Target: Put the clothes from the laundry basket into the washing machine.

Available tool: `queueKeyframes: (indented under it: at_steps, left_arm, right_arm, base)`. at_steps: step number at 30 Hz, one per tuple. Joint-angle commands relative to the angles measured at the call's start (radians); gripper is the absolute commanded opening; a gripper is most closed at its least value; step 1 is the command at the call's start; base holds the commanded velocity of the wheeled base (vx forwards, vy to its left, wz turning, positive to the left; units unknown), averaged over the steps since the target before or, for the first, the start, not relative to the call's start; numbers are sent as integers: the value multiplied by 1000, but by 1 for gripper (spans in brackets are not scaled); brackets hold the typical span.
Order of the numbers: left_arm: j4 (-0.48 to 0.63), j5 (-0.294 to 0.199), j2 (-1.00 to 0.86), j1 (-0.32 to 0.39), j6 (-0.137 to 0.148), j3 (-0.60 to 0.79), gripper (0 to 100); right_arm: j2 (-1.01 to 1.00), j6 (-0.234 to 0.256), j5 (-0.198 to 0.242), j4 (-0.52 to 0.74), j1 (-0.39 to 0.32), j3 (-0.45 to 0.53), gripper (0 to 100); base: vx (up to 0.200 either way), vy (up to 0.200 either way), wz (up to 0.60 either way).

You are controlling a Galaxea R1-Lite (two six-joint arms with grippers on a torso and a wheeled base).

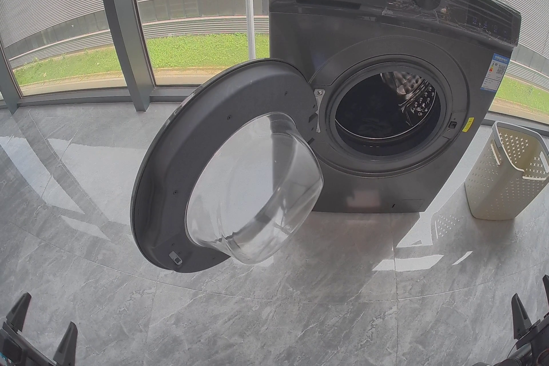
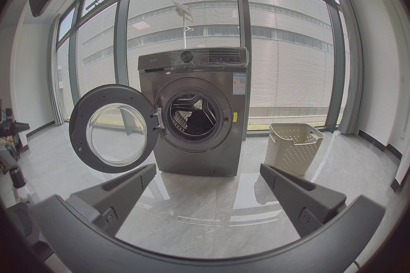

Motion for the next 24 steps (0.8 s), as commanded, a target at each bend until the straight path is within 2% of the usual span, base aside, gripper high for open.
queueKeyframes:
  at_steps: [1,2,3,4,6,7,10,12,15,24]
  left_arm:
    - [28,-85,102,-39,-20,-225,100]
    - [86,-148,221,-86,-24,-269,100]
    - [86,-148,221,-86,-24,-269,100]
    - [55,-191,350,-139,-38,-297,100]
    - [-25,-197,468,-174,-57,-317,100]
    - [-25,-197,468,-174,-57,-317,100]
    - [-195,-208,709,-186,-78,-341,100]
    - [-238,-222,766,-189,-78,-343,100]
    - [-354,-277,912,-189,-72,-346,100]
    - [-505,-303,1163,-189,-78,-413,100]
  right_arm:
    - [-16,-1,0,0,-2,18,100]
    - [-16,2,0,1,-2,18,100]
    - [-16,2,0,1,-2,18,100]
    - [-16,5,-3,3,-2,18,100]
    - [-16,5,-3,3,0,18,100]
    - [-16,5,-3,3,0,18,100]
    - [-16,5,-1,3,-2,18,100]
    - [-16,3,-3,3,-2,18,100]
    - [-16,5,-3,3,-2,18,100]
    - [-16,5,-3,3,-2,18,100]
  base:
    - [0,0,0]
    - [0,0,0]
    - [0,0,0]
    - [0,0,0]
    - [0,0,0]
    - [0,0,0]
    - [0,0,0]
    - [0,0,0]
    - [0,0,0]
    - [0,0,0]
